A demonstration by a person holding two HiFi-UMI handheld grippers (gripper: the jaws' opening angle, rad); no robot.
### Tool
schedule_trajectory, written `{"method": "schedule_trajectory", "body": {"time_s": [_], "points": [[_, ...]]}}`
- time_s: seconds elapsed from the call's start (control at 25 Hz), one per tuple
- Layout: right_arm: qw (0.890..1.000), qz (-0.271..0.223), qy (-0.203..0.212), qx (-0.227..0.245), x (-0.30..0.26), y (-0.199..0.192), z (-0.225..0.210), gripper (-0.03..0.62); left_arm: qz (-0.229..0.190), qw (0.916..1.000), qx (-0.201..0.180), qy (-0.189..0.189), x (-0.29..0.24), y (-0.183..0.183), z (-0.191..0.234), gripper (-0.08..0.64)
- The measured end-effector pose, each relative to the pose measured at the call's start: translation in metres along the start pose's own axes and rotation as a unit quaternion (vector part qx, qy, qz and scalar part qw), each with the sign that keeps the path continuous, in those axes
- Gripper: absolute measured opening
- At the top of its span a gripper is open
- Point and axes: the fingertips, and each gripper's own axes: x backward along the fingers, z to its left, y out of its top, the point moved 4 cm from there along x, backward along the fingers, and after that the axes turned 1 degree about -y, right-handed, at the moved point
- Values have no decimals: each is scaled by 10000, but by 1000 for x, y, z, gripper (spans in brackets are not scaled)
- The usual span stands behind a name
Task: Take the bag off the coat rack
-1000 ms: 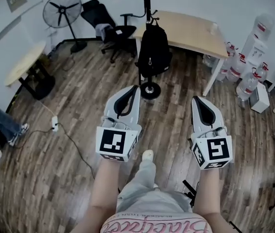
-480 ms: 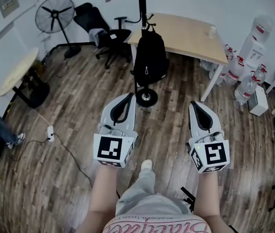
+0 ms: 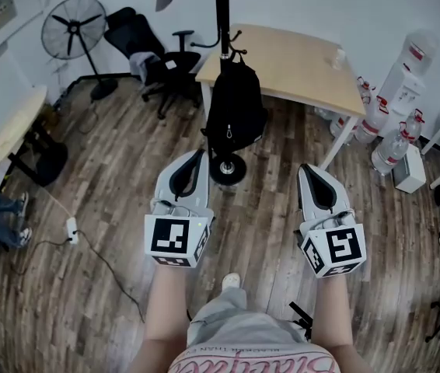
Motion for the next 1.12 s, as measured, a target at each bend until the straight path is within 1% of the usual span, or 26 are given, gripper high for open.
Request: {"method": "schedule_trajectory", "body": {"time_s": [0.28, 0.52, 0.88, 1.12], "points": [[9999, 105, 74, 74, -60, -8, -12, 2, 57, 10000, 24, -13, -50, -15, 32, 11], [9999, 102, 79, 77, -103, -10, -14, 2, -1, 10000, 28, -34, -86, -18, 59, 11], [9995, 281, 69, 96, -123, -28, -24, 2, 103, 9998, 143, -57, -107, -37, 64, 11], [9995, 266, 158, 58, -143, -38, -41, 2, 138, 9998, 111, 6, -122, -45, 66, 11]]}}
